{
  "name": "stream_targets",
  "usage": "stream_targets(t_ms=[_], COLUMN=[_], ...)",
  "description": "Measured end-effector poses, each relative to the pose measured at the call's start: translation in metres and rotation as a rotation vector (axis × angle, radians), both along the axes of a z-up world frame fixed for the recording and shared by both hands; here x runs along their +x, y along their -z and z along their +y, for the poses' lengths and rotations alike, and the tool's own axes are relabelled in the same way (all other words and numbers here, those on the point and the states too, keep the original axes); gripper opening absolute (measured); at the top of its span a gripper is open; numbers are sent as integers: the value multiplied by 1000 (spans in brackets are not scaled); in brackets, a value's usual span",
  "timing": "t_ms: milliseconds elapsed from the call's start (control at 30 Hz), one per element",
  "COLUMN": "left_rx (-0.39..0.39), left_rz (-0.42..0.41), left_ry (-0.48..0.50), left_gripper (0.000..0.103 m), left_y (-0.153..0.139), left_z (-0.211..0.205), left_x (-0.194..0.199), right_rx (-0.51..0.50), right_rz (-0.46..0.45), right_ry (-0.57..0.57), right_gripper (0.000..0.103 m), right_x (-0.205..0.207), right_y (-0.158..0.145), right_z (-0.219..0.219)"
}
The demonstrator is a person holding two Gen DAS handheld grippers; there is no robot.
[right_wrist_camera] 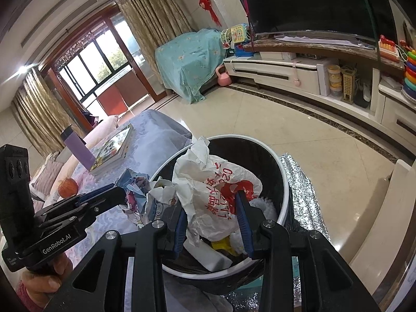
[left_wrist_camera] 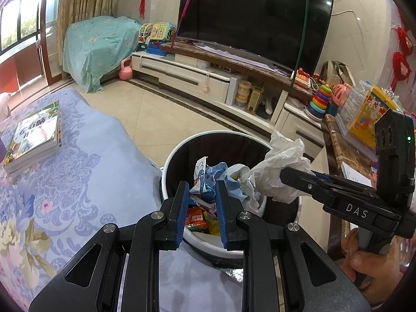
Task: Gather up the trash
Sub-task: 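Lower both items into the bin and open both tools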
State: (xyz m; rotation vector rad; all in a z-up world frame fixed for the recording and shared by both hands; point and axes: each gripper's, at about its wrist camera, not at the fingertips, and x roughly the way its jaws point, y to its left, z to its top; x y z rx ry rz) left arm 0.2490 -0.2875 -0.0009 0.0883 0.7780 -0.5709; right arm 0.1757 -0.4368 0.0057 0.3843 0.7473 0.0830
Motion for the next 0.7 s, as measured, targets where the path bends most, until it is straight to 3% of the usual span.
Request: stream_targets(t_ms=[700], left_rx=[22], left_rz=[6], left_ry=[-7], left_gripper=[19], left_y=[4], left_z=[-6], left_x=[3], right_rx=[-3], right_rz=[33], right_ry=[1], right_gripper=[38], right_x=[5], right_y=[5], right_z=[-8])
